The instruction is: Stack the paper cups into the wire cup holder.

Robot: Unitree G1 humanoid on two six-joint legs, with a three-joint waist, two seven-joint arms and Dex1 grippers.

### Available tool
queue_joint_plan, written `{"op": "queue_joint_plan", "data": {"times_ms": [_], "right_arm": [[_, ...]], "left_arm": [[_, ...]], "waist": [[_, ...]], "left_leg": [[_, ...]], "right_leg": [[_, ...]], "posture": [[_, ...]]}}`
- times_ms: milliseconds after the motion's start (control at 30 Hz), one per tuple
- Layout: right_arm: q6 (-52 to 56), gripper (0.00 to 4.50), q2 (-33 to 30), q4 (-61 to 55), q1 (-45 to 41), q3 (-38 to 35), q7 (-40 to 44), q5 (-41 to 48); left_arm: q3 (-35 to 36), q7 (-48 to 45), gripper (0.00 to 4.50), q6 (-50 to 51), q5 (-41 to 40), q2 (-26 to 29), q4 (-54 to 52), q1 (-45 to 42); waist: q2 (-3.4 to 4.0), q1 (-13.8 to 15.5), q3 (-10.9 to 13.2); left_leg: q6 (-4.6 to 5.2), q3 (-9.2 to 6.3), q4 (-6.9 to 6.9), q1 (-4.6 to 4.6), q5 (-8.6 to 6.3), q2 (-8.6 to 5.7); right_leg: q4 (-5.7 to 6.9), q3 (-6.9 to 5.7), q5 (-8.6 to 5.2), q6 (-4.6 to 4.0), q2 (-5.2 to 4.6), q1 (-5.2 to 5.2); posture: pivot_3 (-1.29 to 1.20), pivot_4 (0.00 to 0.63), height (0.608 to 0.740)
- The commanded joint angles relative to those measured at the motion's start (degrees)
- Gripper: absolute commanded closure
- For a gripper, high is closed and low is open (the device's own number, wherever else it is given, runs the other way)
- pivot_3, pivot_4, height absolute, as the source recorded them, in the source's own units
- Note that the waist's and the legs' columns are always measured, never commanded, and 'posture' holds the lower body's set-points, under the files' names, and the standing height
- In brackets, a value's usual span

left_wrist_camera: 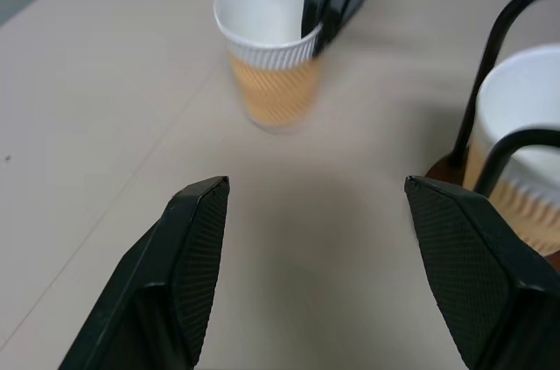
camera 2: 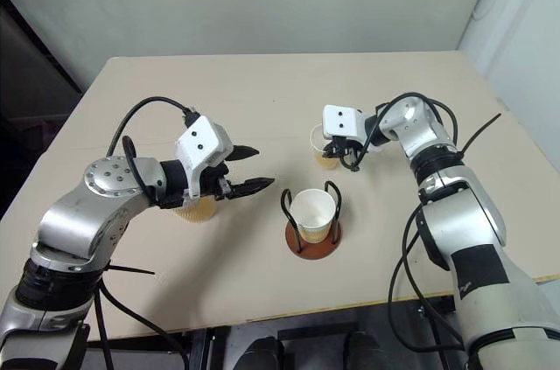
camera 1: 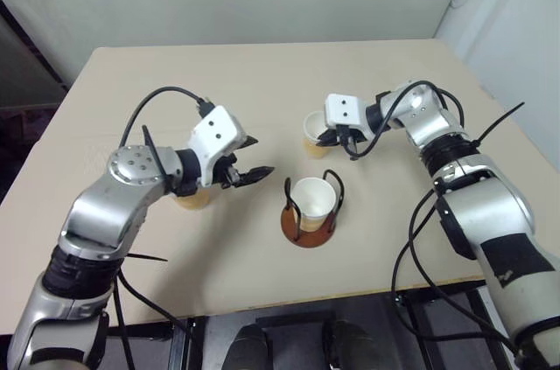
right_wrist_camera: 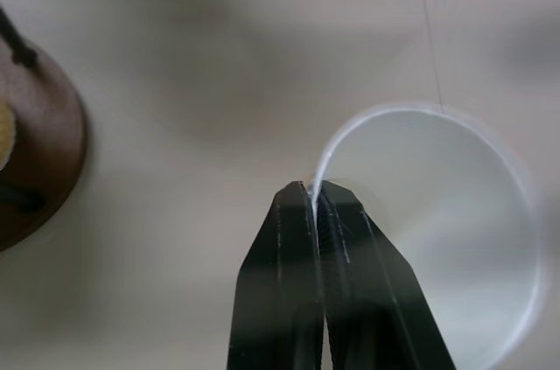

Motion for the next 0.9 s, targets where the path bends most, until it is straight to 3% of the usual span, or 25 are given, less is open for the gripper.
{"op": "queue_joint_plan", "data": {"times_ms": [33, 133, 267, 400, 500, 700, 900], "right_arm": [[-0.6, 4.48, -3.3, -5.4, -2.4, -4.7, 7.1, 4.8], [3.4, 4.48, -6.6, -14.7, -2.3, -8.2, 15.2, 11.0], [19.3, 4.48, -13.2, -35.2, -2.5, -9.7, 19.0, 27.8], [30.1, 4.48, -20.0, -51.1, 0.2, -7.1, 19.0, 41.4], [34.7, 4.48, -24.7, -60.9, 3.1, -4.3, 19.0, 49.6], [30.5, 4.48, -25.4, -62.8, 7.4, 1.7, 19.0, 46.2], [27.8, 4.48, -22.3, -61.6, 9.4, 3.5, 19.0, 41.3]], "left_arm": [[10.4, -4.5, 1.06, -1.2, -6.0, 2.8, -2.3, 3.0], [21.2, -11.4, 1.06, 0.1, -13.1, 6.9, -3.7, 8.8], [39.1, -22.3, 1.06, 2.0, -22.3, 12.6, -2.5, 16.5], [45.4, -27.1, 1.06, 2.5, -23.4, 16.4, -1.4, 22.5], [47.9, -29.6, 1.06, 2.2, -23.4, 17.7, -0.8, 26.3], [46.1, -29.1, 1.06, 0.8, -21.4, 17.5, -2.1, 30.7], [46.5, -27.1, 1.06, 0.4, -21.9, 16.3, -4.2, 33.3]], "waist": [[0.0, 0.0, 0.0], [0.0, -0.2, 0.0], [0.02, -0.6, 0.0], [0.02, -0.5, 0.0], [-0.07, -0.3, 0.0], [-0.12, -1.0, 0.0], [-0.11, -1.3, 0.0]], "left_leg": [[0.0, 0.0, -0.02, 0.0, 0.0, 0.01], [-0.17, 0.06, -0.09, -0.02, 0.09, 0.03], [-0.53, 0.22, -0.16, -0.11, 0.2, 0.05], [-0.7, 0.31, -0.11, 0.18, 0.09, 0.39], [-0.45, 0.25, -0.07, 0.32, -0.06, 0.65], [-0.11, 0.31, -0.09, 1.27, -0.04, 0.78], [0.1, 0.29, -0.23, 1.58, 0.02, 0.83]], "right_leg": [[0.0, 0.0, 0.0, 0.0, 0.02, -0.02], [0.0, -0.01, -0.01, -0.01, 0.08, -0.06], [-0.11, 0.04, -0.11, -0.19, 0.22, -0.13], [-0.18, 0.16, -0.31, -0.52, 0.77, 0.29], [-0.09, 0.29, -0.81, -1.36, 1.08, 0.5], [0.31, 0.47, -0.77, -1.44, 1.28, 0.95], [0.76, 0.64, -0.61, -1.74, 1.43, 0.9]], "posture": [[0.0, 0.15, 0.74], [0.0, 0.15, 0.74], [0.0, 0.15, 0.74], [0.0, 0.15, 0.74], [0.0, 0.15, 0.74], [0.0, 0.15, 0.74], [0.0, 0.15, 0.74]]}}
